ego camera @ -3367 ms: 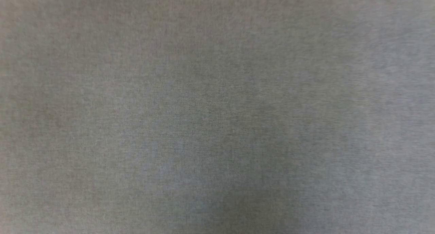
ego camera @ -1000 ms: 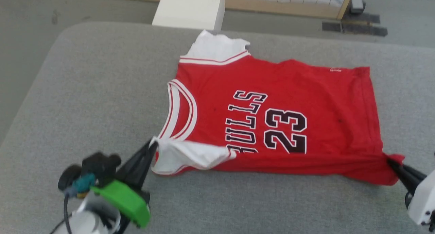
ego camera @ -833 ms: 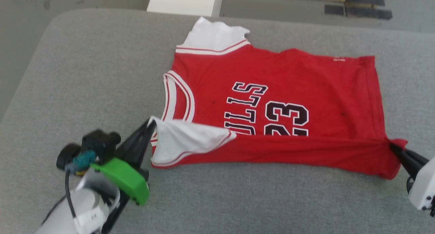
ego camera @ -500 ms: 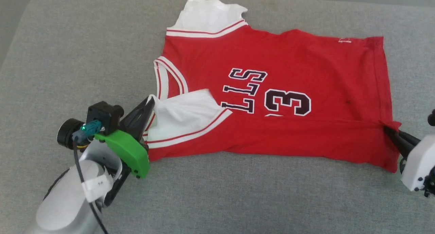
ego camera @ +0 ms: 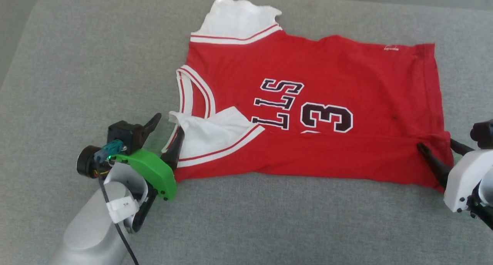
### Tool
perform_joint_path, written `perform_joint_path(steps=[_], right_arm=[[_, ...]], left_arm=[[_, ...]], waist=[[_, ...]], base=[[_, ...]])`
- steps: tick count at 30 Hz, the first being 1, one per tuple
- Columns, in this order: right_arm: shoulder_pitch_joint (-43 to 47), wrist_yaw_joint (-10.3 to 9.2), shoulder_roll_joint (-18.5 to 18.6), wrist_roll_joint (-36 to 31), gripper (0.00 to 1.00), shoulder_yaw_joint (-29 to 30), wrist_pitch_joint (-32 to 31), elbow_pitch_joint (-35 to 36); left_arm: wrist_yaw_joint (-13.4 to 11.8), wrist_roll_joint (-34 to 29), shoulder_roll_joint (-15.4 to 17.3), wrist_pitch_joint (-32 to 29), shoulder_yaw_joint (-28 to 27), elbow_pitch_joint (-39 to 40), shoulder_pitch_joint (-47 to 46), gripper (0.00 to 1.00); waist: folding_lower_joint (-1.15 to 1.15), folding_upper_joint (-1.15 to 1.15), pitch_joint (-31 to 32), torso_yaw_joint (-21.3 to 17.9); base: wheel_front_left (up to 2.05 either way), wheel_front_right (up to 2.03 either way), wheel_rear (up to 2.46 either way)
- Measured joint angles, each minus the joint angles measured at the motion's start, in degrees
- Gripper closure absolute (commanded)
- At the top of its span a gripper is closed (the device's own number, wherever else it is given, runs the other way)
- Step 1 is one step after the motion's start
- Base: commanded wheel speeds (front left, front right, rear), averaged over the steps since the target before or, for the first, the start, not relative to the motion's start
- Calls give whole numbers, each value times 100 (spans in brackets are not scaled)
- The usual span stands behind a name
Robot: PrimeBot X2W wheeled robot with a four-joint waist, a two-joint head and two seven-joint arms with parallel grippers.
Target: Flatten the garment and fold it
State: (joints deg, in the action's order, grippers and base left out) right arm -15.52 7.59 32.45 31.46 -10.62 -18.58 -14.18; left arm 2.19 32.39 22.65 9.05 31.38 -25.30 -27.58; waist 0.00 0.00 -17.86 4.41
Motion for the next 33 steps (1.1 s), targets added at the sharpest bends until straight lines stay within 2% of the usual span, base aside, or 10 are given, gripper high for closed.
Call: perform_joint_path(steps=[5,10,19,27,31,32,33], right_arm=[[150,0,-291,-536,0,372,-42,-24],[636,0,-973,-1080,0,1078,-492,249],[1391,0,-2154,-1714,0,1973,-1184,1314],[1553,-1,-2356,-1835,0,2174,-1474,1976],[1554,-1,-2358,-1840,0,2207,-1525,2141],[1554,-1,-2358,-1840,0,2218,-1541,2170],[1554,-1,-2358,-1841,0,2230,-1556,2192]], left_arm=[[-146,422,-171,250,-343,44,276,0],[-436,829,-304,240,-565,394,899,0],[-1043,1209,-410,-612,-512,1078,1638,0],[-1596,1016,-263,-1114,-427,1080,1578,0],[-1662,923,-188,-1436,-325,1007,1429,0],[-1659,938,-187,-1480,-323,1003,1386,39],[-1636,939,-183,-1506,-309,989,1351,100]], waist=[[0,0,302,20],[0,0,587,22],[0,0,683,-35],[0,0,421,-170],[0,0,272,-253],[0,0,236,-274],[0,0,207,-294]], base=[[0,0,0],[0,0,0],[0,0,0],[0,0,0],[0,0,0],[0,0,0],[0,0,0]])
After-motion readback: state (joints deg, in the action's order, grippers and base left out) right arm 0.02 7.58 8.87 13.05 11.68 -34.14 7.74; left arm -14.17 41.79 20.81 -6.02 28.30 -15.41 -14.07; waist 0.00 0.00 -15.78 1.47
